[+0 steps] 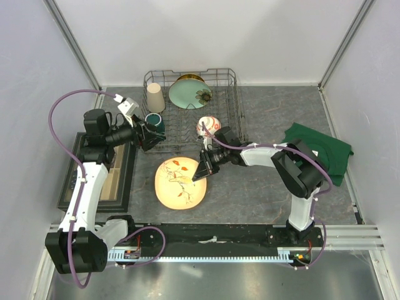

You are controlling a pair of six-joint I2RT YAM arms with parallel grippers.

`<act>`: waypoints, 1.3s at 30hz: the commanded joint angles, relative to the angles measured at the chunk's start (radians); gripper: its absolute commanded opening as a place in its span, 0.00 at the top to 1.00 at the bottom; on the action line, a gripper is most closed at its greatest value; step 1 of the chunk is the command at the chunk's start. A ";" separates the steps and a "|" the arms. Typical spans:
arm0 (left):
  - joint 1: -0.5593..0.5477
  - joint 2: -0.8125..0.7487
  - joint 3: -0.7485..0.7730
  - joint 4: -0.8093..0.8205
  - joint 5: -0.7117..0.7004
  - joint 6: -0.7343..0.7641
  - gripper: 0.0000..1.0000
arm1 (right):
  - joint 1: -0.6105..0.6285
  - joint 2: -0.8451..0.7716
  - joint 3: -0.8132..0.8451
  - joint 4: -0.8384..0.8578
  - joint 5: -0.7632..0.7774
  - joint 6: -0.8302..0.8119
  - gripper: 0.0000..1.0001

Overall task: Unload the mixed dishes from the dish rack
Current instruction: Place the plate at the center of the board.

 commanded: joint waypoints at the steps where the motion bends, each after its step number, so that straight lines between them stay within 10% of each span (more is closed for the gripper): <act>1: 0.012 -0.002 0.027 -0.011 0.007 0.029 0.21 | 0.011 0.008 0.086 0.106 -0.095 0.058 1.00; 39: 0.039 -0.062 -0.042 -0.019 0.049 0.050 0.21 | 0.074 0.092 0.167 -0.062 0.092 -0.085 1.00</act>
